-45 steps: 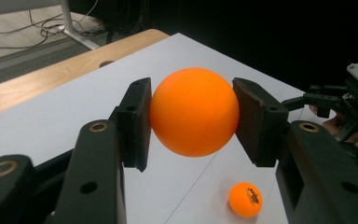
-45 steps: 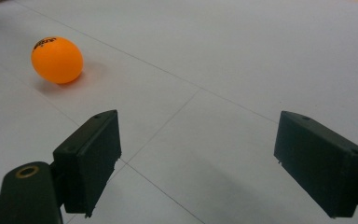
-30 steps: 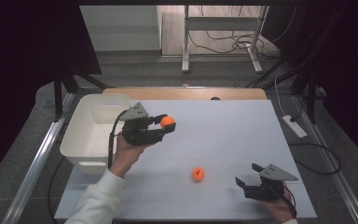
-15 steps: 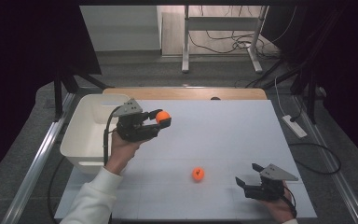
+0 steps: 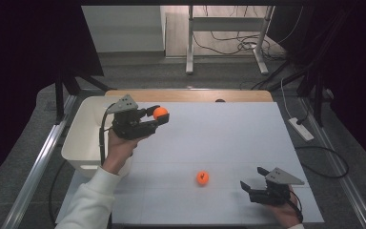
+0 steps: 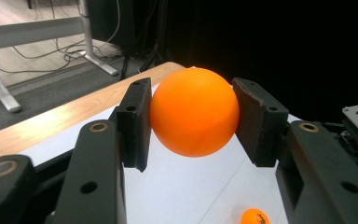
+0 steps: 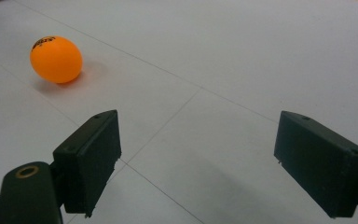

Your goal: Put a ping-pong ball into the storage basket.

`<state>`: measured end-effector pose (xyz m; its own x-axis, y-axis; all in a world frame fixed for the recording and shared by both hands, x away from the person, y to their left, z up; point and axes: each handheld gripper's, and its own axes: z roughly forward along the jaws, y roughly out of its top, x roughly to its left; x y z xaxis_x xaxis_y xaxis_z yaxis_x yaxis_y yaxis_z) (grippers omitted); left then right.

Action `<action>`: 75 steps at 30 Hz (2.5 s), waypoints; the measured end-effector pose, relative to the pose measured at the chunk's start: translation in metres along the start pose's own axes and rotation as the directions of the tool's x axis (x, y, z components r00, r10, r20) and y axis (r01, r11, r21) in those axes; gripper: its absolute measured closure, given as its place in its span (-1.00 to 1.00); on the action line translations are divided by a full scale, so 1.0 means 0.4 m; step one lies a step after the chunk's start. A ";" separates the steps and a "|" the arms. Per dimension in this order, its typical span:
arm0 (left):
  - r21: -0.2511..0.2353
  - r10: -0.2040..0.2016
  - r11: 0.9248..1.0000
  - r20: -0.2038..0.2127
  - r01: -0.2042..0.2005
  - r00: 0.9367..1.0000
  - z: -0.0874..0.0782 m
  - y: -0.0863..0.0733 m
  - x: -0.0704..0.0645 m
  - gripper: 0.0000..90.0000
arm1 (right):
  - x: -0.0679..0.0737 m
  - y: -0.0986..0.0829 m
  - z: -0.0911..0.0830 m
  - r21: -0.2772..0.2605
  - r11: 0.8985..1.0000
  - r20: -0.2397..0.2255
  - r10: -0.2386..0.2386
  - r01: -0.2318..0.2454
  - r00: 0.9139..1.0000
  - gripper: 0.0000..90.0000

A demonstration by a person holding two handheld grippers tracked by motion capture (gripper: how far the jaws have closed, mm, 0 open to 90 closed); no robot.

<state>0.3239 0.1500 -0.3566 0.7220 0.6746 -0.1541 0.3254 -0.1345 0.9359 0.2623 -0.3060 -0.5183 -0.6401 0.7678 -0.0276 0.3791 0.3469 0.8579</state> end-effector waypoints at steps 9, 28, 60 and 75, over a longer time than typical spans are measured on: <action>-0.011 -0.012 1.000 -0.050 0.012 0.999 -0.021 0.009 0.032 0.11 | -0.001 0.000 0.000 -0.001 1.000 0.001 0.001 -0.001 1.000 -0.68; -0.024 -0.044 0.999 -0.145 0.041 0.988 -0.067 0.010 0.101 0.12 | 0.001 0.004 -0.002 -0.016 1.000 -0.001 0.002 -0.002 1.000 -0.68; -0.021 -0.103 0.995 -0.268 0.101 0.958 -0.104 0.001 0.194 0.12 | -0.001 0.002 0.000 -0.011 1.000 -0.010 -0.002 0.001 1.000 -0.68; -0.006 -0.141 0.989 -0.340 0.148 0.930 -0.115 -0.018 0.250 0.12 | 0.000 0.003 0.000 -0.007 1.000 -0.006 -0.001 0.001 1.000 -0.68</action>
<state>0.3656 0.2516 -0.3643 0.4177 0.8930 -0.1677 0.4254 -0.0291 0.9046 0.2628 -0.3054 -0.5174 -0.6448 0.7639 -0.0252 0.3738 0.3439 0.8614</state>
